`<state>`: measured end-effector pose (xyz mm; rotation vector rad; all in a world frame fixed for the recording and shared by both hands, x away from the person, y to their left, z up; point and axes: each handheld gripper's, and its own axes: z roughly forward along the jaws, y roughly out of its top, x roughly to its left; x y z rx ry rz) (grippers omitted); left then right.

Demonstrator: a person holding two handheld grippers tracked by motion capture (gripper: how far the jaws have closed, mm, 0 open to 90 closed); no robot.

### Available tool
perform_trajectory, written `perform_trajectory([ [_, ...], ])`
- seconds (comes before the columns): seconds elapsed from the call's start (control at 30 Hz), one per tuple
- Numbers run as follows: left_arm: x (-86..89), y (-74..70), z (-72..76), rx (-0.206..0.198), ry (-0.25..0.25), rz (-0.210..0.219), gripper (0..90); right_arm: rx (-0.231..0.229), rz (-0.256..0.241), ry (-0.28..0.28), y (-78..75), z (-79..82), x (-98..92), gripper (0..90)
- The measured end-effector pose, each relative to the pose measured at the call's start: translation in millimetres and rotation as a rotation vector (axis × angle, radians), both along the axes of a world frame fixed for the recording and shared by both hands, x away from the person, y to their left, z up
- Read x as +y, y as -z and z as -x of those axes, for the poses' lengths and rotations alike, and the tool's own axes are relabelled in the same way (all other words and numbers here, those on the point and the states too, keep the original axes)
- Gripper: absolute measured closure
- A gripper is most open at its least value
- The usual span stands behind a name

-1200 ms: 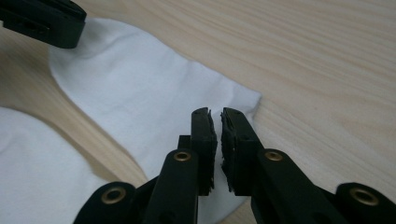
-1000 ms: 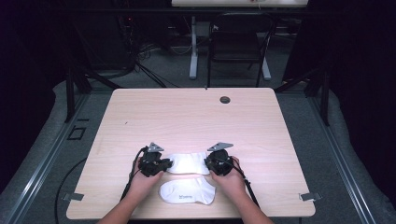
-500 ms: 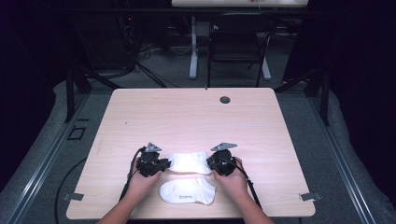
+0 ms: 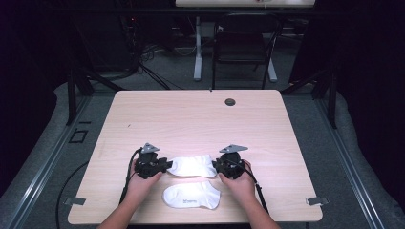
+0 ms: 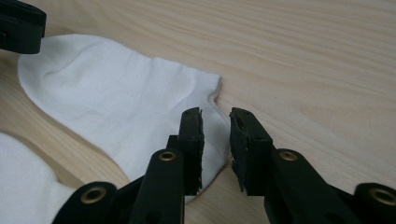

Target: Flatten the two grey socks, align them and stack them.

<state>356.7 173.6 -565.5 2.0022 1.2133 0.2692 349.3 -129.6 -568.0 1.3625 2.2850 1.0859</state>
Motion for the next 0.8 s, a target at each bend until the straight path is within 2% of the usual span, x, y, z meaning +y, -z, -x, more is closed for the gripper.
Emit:
perform_trajectory([
  [0.1,2.2,1.6,-2.1,0.004,-0.012,-0.017,60.8,-0.003,0.000,0.011,0.0,-1.3,-1.7,70.1],
  [0.33,2.5,6.1,-6.7,0.025,-0.020,-0.013,60.3,0.007,-0.010,0.015,3.3,-4.3,-2.9,64.3],
  [0.6,-0.2,9.3,-7.5,0.025,-0.001,-0.029,68.0,0.032,-0.012,0.016,9.1,-6.5,-0.7,64.4],
  [0.8,-1.7,9.8,-7.1,0.020,0.007,-0.031,73.6,0.033,-0.002,0.004,10.7,-6.8,0.4,69.9],
])
